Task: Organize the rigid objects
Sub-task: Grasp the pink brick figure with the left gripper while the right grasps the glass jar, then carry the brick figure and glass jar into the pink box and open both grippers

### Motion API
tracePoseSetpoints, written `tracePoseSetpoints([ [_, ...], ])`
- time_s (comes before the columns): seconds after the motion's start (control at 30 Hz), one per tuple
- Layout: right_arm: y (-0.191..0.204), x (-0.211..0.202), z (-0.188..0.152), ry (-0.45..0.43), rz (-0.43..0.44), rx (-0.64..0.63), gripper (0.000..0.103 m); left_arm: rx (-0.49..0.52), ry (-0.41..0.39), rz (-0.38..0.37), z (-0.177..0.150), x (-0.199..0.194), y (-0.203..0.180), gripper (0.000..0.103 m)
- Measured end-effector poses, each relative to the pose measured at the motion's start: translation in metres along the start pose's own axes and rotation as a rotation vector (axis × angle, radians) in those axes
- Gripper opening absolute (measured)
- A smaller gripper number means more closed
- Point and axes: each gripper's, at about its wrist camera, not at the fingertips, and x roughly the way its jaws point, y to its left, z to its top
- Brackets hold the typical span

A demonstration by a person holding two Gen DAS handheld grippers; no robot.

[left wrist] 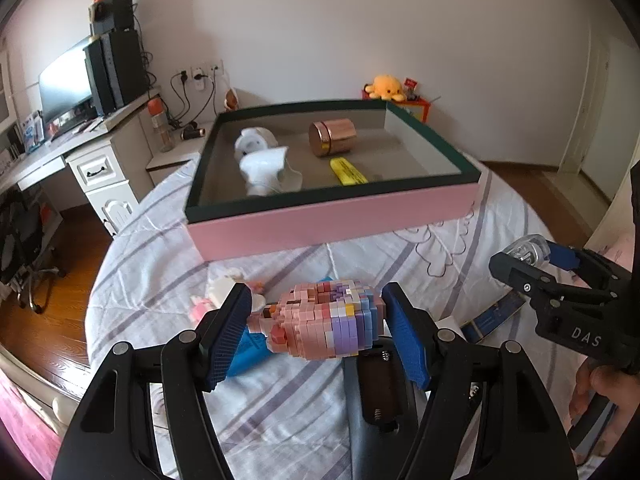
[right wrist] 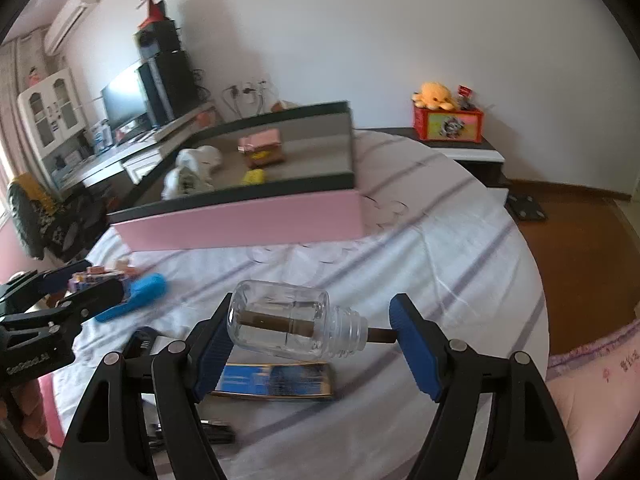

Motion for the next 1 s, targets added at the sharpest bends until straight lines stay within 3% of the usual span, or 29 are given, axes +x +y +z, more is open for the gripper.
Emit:
tracePoseSetpoints([
  [0.23,0.033,-0.018,0.017,-0.037,0.024,-0.086,0.076,-0.016,-0.054,0.005,0.008,-0.023,0.014,0.069],
  [0.63,0.063,-0.02,0.041,-0.049,0.034,-0.173,0.077,-0.007,-0.064,-0.008,0.017,-0.022,0.025,0.069],
  [1.0,0.063,0.003,0.082,-0.047,-0.001,-0.23,0.077,0.049,-0.077,-0.049,0.073,0.006,0.021,0.069],
])
